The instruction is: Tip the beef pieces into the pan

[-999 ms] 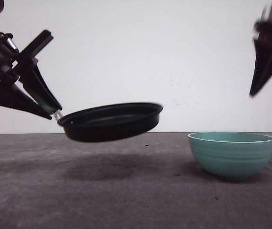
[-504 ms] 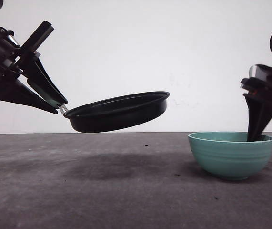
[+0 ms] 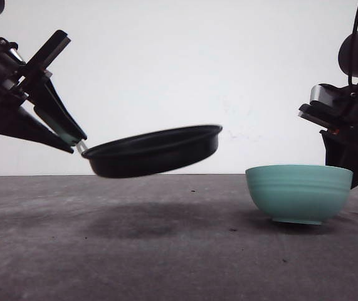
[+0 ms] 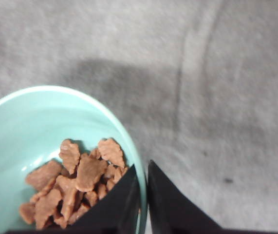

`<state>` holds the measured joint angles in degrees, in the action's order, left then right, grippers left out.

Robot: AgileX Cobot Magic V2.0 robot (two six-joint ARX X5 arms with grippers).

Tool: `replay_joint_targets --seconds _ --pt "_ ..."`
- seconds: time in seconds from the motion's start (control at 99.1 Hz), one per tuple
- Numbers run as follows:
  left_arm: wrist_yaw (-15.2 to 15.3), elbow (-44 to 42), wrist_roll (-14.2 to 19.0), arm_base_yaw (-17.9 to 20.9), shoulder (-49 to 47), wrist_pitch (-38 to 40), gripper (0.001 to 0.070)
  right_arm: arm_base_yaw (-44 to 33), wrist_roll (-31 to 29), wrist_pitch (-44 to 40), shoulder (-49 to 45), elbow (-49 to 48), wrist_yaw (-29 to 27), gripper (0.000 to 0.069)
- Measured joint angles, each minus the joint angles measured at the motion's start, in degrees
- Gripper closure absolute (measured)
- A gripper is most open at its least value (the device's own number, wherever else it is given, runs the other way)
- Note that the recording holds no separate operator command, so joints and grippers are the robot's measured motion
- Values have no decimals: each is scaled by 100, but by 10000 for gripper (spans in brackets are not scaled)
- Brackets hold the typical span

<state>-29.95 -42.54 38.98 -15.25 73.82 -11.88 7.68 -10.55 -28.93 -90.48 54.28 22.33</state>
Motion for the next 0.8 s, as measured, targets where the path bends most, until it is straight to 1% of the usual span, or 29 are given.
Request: replay_joint_targets --seconds 0.081,0.192,0.343,0.444,0.545,0.615,0.696,0.797 --pt "2 2 -101 0 0 -236 654 66 -129 157 28 0 -26 673" --pt "0 2 -367 -13 0 -636 654 197 -348 435 308 0 -221 673" --pt "-4 0 -638 -186 0 -863 654 610 -479 1010 1119 0 -892 673" --pt "0 -39 -684 -343 0 -966 654 1088 -479 1436 1617 0 -1381 673" --pt "24 -251 -704 -485 0 -1196 654 1751 -417 1884 1982 0 -1998 673" --pt "22 -487 -745 -560 0 -1305 654 2245 -249 2166 2120 0 -2520 673" --pt "22 -802 -791 -612 0 -1447 654 2833 46 2413 2149 0 -3182 673" --pt "22 -1182 -813 -638 0 -1683 654 3523 564 2450 2127 0 -4061 673"
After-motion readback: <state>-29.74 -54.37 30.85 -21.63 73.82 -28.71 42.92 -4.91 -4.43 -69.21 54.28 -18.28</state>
